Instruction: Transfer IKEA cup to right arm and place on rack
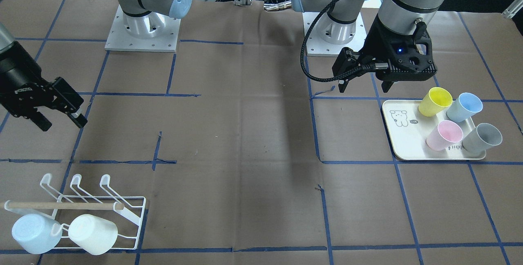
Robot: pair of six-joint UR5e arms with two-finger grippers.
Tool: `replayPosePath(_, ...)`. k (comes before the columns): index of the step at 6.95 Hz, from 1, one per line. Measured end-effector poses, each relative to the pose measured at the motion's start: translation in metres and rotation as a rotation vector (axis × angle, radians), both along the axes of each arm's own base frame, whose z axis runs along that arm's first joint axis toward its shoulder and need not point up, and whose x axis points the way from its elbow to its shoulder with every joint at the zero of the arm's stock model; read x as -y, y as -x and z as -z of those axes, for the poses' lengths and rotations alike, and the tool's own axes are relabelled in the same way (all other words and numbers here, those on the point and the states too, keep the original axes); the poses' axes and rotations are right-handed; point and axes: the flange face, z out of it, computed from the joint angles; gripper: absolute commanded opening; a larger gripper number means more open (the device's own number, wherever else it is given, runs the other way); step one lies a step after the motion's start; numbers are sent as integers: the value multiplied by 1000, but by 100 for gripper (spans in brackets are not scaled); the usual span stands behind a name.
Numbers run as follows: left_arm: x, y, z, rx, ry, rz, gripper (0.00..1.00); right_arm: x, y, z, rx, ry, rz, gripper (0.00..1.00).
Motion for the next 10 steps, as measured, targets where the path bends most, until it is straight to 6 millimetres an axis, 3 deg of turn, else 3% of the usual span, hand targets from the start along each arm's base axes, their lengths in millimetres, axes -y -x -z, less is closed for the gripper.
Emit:
replayPosePath(3,0,0,1,0,-1,1,100,-26,-48,-11,-79,-301,-100,100)
replayPosePath(5,0,0,1,0,-1,1,100,-35,-84,-21,-226,-316,-184,100)
replayPosePath(8,0,0,1,0,-1,1,100,-45,-135,-43,-288,-284,-179,100)
replayPosePath(10,0,0,1,0,-1,1,100,-55,-151,-43,-282,-287,-187,100)
